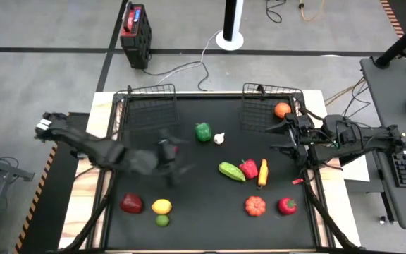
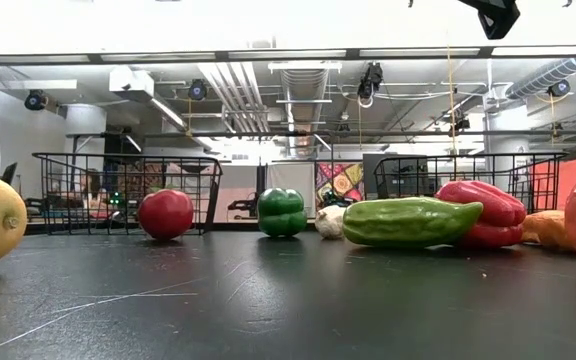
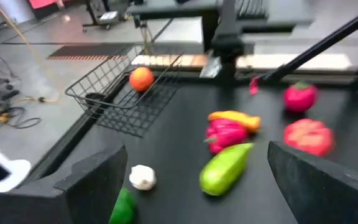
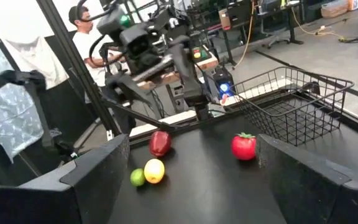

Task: Sort produce into baskets
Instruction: Put the red bell pepper into the left wire basket

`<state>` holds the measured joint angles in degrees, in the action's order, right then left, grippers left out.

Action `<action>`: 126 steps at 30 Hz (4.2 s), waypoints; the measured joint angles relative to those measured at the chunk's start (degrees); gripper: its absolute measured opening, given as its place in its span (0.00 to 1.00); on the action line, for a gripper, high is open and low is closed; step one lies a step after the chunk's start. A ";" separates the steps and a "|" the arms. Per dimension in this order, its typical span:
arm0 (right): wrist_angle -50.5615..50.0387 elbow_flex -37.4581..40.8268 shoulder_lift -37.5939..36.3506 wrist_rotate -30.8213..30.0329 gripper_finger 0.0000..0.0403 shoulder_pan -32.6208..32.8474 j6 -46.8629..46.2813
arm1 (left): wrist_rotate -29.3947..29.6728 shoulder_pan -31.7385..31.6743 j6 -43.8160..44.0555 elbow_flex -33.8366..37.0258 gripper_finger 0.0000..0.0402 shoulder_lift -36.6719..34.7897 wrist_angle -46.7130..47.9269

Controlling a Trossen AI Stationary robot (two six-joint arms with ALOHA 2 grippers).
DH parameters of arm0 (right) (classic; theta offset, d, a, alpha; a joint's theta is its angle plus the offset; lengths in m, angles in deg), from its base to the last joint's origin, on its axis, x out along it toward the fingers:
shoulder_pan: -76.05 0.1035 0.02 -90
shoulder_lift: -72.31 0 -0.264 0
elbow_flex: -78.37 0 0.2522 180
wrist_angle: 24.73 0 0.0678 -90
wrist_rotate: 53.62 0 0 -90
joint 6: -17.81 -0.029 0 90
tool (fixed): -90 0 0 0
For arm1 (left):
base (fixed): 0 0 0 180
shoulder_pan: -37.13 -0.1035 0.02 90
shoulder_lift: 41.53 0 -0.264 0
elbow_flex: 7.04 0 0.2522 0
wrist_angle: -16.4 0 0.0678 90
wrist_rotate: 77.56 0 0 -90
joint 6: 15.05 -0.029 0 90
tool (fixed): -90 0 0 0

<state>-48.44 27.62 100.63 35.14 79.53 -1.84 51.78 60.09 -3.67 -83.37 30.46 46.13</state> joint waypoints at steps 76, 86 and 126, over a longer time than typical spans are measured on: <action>-41.36 -19.90 56.58 -5.82 0.85 6.60 -40.53 | 17.24 13.42 15.24 6.48 0.91 -12.07 17.51; -37.96 -17.68 56.54 -5.83 0.83 6.60 -40.15 | 17.26 13.38 15.24 6.50 0.91 -12.07 17.49; 30.62 -8.90 41.91 -16.82 0.68 12.02 1.39 | -11.83 7.55 -9.95 33.21 0.91 -12.38 -50.70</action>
<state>-17.82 18.72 142.54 18.32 91.56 -0.45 39.95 67.63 -13.62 -50.16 18.09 -4.57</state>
